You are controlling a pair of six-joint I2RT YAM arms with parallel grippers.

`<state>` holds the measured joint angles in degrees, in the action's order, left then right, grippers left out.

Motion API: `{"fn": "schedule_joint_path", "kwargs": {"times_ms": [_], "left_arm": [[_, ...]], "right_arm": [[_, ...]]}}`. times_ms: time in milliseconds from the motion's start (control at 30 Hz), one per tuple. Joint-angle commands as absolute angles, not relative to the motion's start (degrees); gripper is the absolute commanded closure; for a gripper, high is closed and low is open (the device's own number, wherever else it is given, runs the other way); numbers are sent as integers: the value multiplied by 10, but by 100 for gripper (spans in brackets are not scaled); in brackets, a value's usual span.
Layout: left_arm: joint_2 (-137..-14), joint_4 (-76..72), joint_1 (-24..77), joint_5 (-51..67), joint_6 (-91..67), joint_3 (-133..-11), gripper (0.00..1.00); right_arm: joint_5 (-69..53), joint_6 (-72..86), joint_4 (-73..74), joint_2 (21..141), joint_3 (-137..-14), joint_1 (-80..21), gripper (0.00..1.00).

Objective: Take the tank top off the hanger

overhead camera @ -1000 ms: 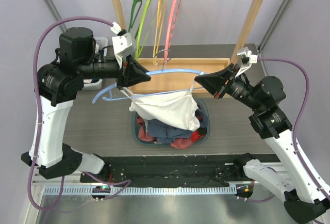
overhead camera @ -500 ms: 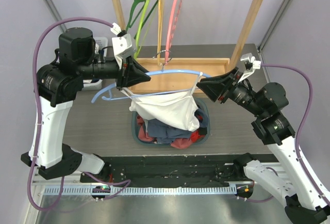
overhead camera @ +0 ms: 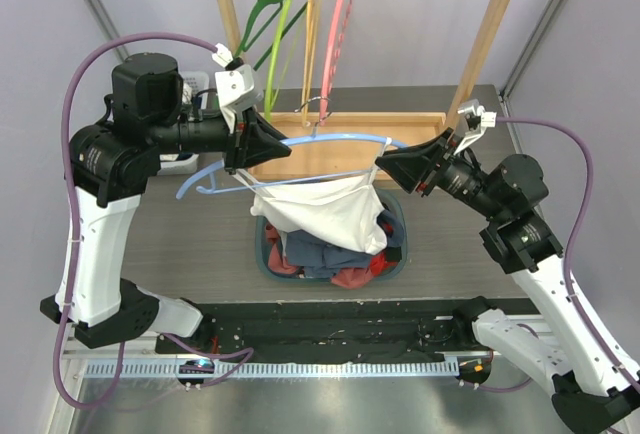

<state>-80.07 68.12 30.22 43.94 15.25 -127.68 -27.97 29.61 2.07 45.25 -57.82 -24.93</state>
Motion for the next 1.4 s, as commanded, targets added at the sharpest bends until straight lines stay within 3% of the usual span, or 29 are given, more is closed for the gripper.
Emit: {"fn": "schedule_joint_path", "kwargs": {"times_ms": [0,167,367,800,1000,1200,1367], "left_arm": [[-785,664,299,460,147,-1289,90],[-790,664,299,462,148,-1289,90],[-792,665,298,455,151,-1287,89],[-793,674,297,448,165,-1276,89],[-780,678,297,444,164,-1279,89],[-752,694,290,435,180,-1284,90],[-744,699,289,437,178,-1297,90]], "right_arm": [[-287,305,-28,461,-587,-258,65],[-289,308,-36,475,-595,-268,73],[-279,288,-7,476,-615,-282,99],[-233,216,102,460,-695,-282,99],[-124,174,148,485,-747,-282,99],[-4,136,206,469,-716,-282,99],[-3,134,237,440,-665,-282,99]]}}
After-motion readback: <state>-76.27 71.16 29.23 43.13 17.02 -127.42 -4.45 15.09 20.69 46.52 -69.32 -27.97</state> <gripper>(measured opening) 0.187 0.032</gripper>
